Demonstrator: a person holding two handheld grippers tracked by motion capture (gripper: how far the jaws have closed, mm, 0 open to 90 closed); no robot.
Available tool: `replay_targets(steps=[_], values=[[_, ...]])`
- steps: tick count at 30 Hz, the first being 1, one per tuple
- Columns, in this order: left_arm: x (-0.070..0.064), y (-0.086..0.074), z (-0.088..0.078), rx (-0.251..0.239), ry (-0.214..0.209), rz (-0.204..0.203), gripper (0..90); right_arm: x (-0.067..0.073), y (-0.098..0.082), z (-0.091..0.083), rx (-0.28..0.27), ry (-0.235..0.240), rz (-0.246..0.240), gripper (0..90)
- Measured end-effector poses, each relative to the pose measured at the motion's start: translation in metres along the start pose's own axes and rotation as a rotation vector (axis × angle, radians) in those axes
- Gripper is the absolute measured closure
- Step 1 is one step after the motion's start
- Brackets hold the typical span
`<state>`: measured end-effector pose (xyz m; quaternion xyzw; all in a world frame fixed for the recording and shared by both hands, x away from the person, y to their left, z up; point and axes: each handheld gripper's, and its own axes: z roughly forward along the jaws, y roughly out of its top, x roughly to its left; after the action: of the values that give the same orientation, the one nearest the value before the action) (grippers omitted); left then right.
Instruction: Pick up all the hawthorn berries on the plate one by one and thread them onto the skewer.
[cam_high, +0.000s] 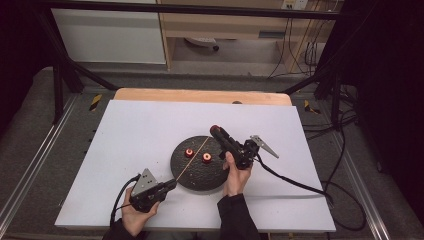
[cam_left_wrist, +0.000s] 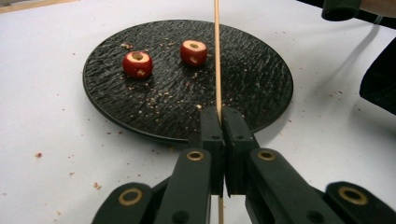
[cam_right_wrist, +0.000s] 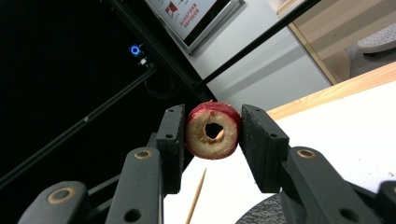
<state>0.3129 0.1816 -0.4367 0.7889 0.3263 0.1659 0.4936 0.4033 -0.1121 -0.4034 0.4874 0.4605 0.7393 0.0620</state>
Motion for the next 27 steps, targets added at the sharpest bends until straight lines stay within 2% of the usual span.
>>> replay_targets(steps=[18,27], values=[[-0.006,0.001,0.002,-0.022,-0.003,-0.003,88.1,0.0,-0.008,0.0,-0.003,0.024,0.014,61.9],[-0.011,0.005,0.004,-0.035,0.018,-0.022,88.1,0.0,-0.014,-0.002,0.006,0.035,0.011,61.9]])
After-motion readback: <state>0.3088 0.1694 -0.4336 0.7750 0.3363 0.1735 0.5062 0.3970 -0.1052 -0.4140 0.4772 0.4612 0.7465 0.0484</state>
